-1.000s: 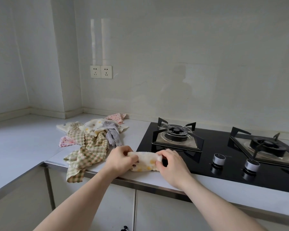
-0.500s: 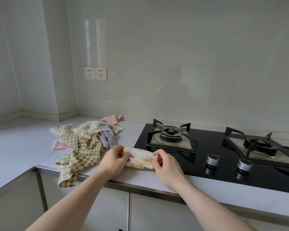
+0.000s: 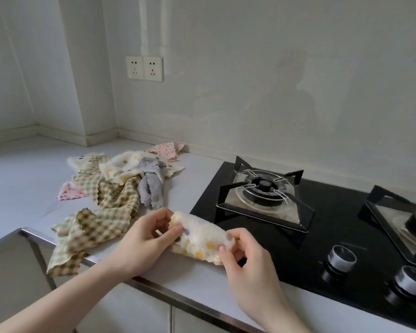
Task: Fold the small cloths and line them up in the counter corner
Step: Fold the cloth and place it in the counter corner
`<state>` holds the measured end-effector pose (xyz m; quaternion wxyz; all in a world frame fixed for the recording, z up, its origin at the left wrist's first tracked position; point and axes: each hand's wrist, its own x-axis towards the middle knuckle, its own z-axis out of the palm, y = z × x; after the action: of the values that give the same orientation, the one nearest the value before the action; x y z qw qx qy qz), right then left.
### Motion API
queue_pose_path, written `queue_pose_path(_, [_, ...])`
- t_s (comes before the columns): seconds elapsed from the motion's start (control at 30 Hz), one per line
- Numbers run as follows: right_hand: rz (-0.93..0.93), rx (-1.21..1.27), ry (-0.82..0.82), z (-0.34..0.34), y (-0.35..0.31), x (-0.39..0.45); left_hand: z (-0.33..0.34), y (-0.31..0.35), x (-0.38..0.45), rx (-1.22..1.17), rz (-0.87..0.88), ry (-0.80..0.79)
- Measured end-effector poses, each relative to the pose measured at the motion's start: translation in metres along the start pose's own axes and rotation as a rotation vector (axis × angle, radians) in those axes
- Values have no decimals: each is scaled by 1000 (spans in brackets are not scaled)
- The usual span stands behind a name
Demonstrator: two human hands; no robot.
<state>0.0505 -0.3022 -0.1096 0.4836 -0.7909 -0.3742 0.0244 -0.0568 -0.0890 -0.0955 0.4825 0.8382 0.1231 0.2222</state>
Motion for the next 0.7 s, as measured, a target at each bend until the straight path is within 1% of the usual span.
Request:
queue_pose_path(0.1, [37,-49,20,4,6,4,-2,7,5,-54,-65,-45])
queue_pose_path(0.23, [213,-151,19,4,1,6,-9,30,7,-53,-221,-160])
queue_pose_path(0.27, [259,-171,-11,0,-5,8,-12,35,9,-47,-270,-176])
queue_pose_path(0.33, [363,-179,-123,-14,-22,21,-17,47,15,-73,-383,-202])
queue_pose_path(0.4, [473,-126,-225,-35,-46,34,-23,69,19,-125,-489,-214])
queue_pose_path(0.47, [534,-93,-267,-65,-81,35,-28,105,15,-156,-506,-232])
queue_pose_path(0.53, [566,-61,-274,-100,-122,22,-38,149,3,-177,-508,-282])
queue_pose_path(0.6, [600,-6,-237,-137,-160,-1,-48,191,-10,-137,-486,-361])
queue_pose_path(0.7, [634,29,-130,-188,-194,-45,-57,250,-23,-55,-364,-497])
